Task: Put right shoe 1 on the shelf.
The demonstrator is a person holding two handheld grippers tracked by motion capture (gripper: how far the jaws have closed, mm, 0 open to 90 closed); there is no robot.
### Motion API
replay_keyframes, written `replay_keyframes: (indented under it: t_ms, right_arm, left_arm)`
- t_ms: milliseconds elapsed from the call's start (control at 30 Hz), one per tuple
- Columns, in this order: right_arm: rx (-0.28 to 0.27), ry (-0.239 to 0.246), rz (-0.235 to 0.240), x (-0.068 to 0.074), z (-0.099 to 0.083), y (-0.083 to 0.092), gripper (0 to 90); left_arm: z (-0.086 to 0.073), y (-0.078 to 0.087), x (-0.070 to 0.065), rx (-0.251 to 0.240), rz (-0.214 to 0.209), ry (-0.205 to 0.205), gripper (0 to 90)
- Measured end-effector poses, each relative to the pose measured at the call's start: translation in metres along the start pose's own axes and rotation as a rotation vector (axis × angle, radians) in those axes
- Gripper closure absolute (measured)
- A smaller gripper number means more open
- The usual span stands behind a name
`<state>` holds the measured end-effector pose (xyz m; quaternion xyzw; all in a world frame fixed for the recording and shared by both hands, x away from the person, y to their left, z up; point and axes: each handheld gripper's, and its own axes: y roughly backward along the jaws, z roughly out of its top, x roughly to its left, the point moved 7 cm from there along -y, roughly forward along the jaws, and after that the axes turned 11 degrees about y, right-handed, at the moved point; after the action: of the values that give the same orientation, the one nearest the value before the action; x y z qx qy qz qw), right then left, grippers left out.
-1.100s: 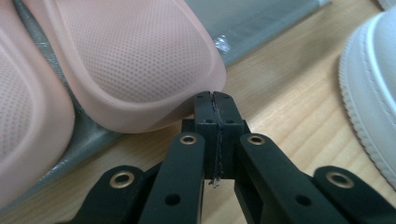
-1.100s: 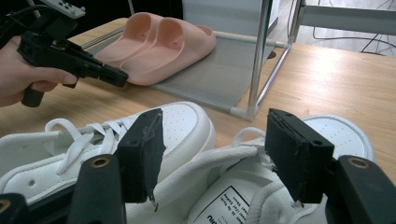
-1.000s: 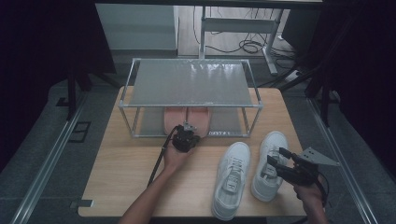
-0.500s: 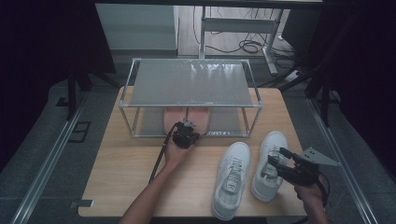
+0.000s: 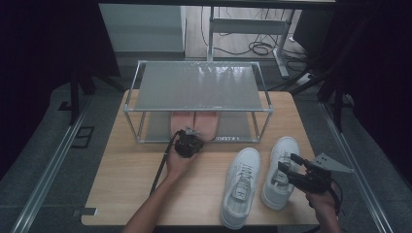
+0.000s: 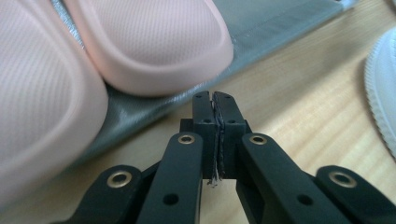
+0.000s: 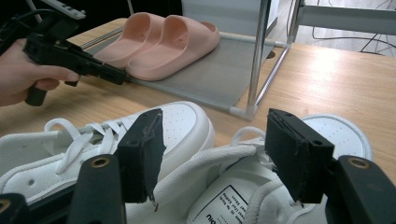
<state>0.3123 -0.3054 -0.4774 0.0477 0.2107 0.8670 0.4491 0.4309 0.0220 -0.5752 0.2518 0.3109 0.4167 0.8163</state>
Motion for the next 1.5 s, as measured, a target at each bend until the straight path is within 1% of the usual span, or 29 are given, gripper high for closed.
replay_keyframes:
  t_ms: [167,200,267,300,367,467,600,667,700,767,833,900,1000,1100,1167,1233,1367,1500]
  right_arm:
    - [0.005,0.003,0.004,0.001,0.0,-0.002,37.4]
    - [0.006,0.005,0.005,0.002,-0.001,-0.002,37.4]
    - [0.006,0.007,0.006,0.003,0.0,-0.002,37.4]
    - [0.006,0.008,0.007,0.003,0.0,-0.003,37.5]
    - [0.008,0.008,0.009,0.005,0.0,-0.003,37.4]
    - [0.01,0.013,0.012,0.006,0.0,-0.005,37.4]
    - [0.009,0.012,0.014,0.007,0.001,-0.004,37.4]
    - [0.009,0.012,0.013,0.008,0.001,-0.004,37.5]
    - [0.012,0.015,0.015,0.008,0.001,-0.005,37.5]
    - [0.011,0.019,0.021,0.01,0.001,-0.006,37.5]
    - [0.012,0.026,0.028,0.013,0.001,-0.007,37.6]
    - [0.013,0.029,0.032,0.015,0.002,-0.008,37.6]
    - [0.013,0.034,0.035,0.017,0.003,-0.008,37.6]
    - [0.014,0.039,0.042,0.019,0.004,-0.008,37.7]
    - [0.014,0.04,0.049,0.022,0.004,-0.008,37.8]
    - [0.015,0.044,0.053,0.023,0.005,-0.009,38.0]
    - [0.023,0.053,0.063,0.026,0.005,-0.01,39.7]
    - [0.037,0.05,0.074,0.029,0.005,-0.012,44.4]
  left_arm:
    - [-0.011,0.02,0.003,-0.035,-0.017,0.02,88.7]
    - [-0.013,0.024,0.003,-0.034,-0.023,0.02,88.4]
    - [-0.019,0.033,0.002,-0.036,-0.032,0.006,87.7]
    - [-0.021,0.036,0.002,-0.037,-0.037,0.006,87.5]
    - [-0.025,0.047,0.002,-0.041,-0.053,0.012,87.2]
    - [-0.032,0.061,0.004,-0.042,-0.072,0.01,86.6]
    - [-0.043,0.078,0.009,-0.047,-0.086,0.028,83.3]
    - [-0.049,0.084,0.012,-0.032,-0.105,0.026,79.6]
    - [-0.052,0.087,0.013,-0.014,-0.116,0.017,76.3]
    - [-0.058,0.093,0.014,-0.002,-0.113,-0.004,71.5]
    - [-0.062,0.1,0.016,0.005,-0.119,-0.005,66.2]
    - [-0.065,0.105,0.019,0.019,-0.109,-0.012,59.3]
    - [-0.069,0.113,0.022,0.017,-0.103,-0.011,52.5]
    - [-0.073,0.122,0.024,0.008,-0.099,-0.006,49.3]
    - [-0.075,0.128,0.027,-0.002,-0.085,-0.009,47.2]
    - [-0.075,0.133,0.031,-0.013,-0.08,-0.009,45.7]
    - [-0.074,0.139,0.038,-0.027,-0.067,-0.008,43.2]
    - [-0.075,0.141,0.043,-0.034,-0.058,-0.002,42.7]
